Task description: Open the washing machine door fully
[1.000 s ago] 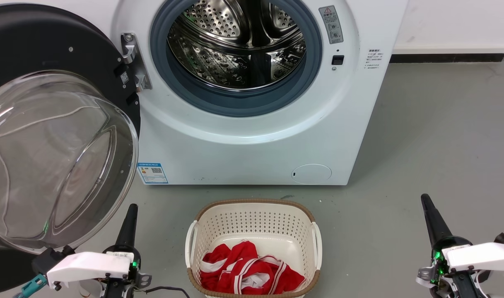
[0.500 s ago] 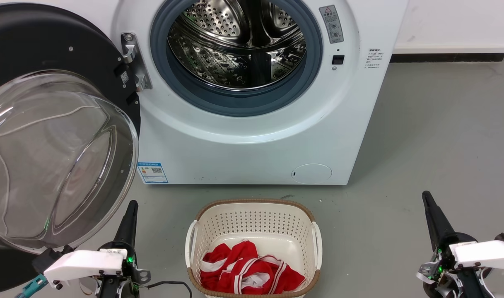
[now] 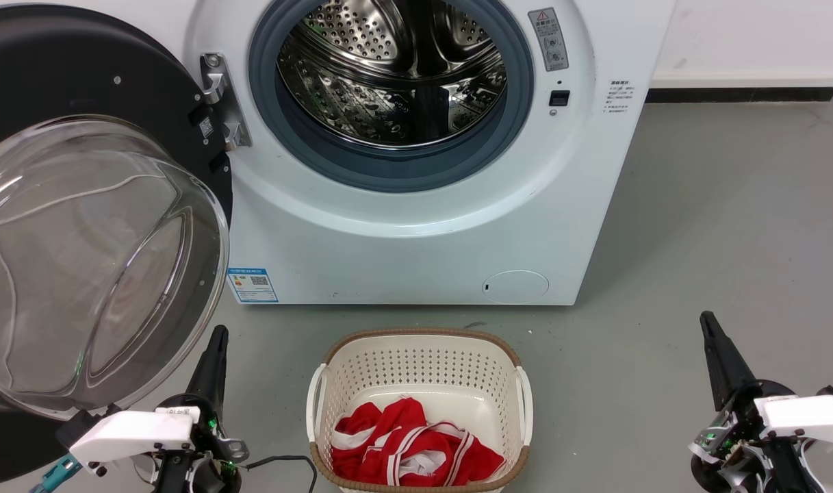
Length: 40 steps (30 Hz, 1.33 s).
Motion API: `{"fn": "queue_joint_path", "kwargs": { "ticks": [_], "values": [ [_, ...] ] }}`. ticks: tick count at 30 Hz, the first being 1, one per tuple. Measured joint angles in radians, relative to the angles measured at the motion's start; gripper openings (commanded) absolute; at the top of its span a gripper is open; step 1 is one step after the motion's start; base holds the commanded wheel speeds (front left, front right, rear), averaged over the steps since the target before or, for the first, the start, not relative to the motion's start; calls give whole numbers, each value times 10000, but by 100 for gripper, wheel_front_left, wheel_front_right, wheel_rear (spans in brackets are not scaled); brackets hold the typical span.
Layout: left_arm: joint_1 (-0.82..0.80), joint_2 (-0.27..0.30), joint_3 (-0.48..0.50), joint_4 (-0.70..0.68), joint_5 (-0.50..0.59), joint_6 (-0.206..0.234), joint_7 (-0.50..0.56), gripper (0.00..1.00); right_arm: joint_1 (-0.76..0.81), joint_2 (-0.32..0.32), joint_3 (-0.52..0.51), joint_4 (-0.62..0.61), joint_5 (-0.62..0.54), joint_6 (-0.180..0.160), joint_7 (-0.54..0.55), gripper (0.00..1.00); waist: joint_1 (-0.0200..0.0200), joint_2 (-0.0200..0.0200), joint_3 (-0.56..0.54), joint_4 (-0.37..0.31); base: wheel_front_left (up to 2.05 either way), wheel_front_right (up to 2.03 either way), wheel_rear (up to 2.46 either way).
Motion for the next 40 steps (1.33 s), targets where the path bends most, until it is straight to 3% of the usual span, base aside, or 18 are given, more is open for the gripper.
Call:
{"fn": "queue_joint_path", "kwargs": {
  "ticks": [9,40],
  "values": [
    [-58,-2,46,40,-606,-40,125,0,-108,10,-58,79,573,0,94,0,-1,0,7,3,0,0,0],
    [-62,-2,48,44,-610,-40,125,0,-113,79,-148,90,523,0,178,0,0,0,7,4,0,0,0]
  ]
}}
